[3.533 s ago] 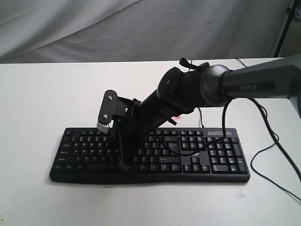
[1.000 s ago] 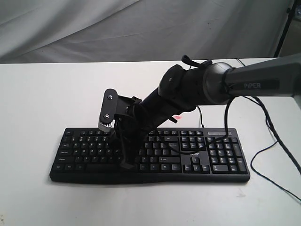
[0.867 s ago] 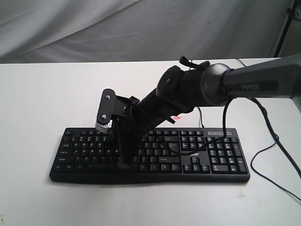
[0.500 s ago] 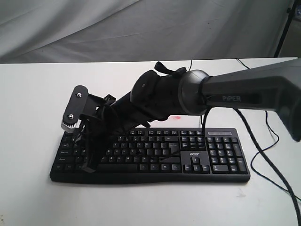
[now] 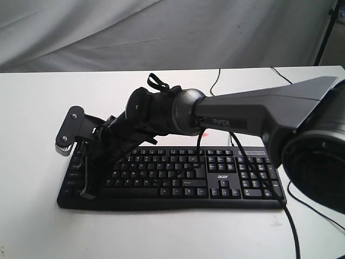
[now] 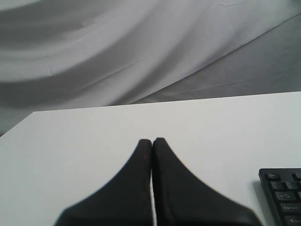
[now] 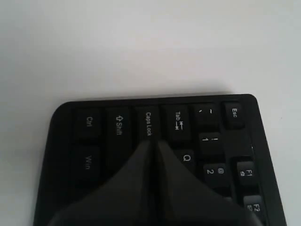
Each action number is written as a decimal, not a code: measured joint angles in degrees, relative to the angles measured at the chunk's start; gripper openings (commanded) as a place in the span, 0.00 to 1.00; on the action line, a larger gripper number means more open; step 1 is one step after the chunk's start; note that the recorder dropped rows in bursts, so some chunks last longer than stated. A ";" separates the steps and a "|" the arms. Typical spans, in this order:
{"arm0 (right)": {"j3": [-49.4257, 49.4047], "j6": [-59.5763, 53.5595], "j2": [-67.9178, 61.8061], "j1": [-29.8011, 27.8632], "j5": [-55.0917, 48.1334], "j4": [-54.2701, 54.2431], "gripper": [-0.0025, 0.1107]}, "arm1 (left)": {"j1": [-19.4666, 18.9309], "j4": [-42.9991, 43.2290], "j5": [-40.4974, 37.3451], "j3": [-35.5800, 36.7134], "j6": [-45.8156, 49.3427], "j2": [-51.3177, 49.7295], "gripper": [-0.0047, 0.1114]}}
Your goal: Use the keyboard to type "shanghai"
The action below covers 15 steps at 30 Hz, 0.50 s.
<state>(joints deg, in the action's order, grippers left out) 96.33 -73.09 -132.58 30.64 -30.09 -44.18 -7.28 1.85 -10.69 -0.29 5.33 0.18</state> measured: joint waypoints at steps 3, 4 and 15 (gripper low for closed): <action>0.00 0.00 0.00 0.00 0.00 0.00 0.02 | 0.00 0.00 0.00 0.00 0.00 0.00 0.05; 0.00 0.00 0.00 0.00 0.00 0.00 0.02 | 0.00 0.00 0.00 0.00 0.00 0.00 0.05; 0.09 -3.38 -1.09 0.00 0.68 -4.17 0.02 | 0.00 0.00 0.00 0.00 0.00 0.00 0.05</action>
<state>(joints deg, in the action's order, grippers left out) 96.42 -76.47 -133.67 30.64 -29.41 -48.36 -7.28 1.85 -10.69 -0.29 5.33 0.18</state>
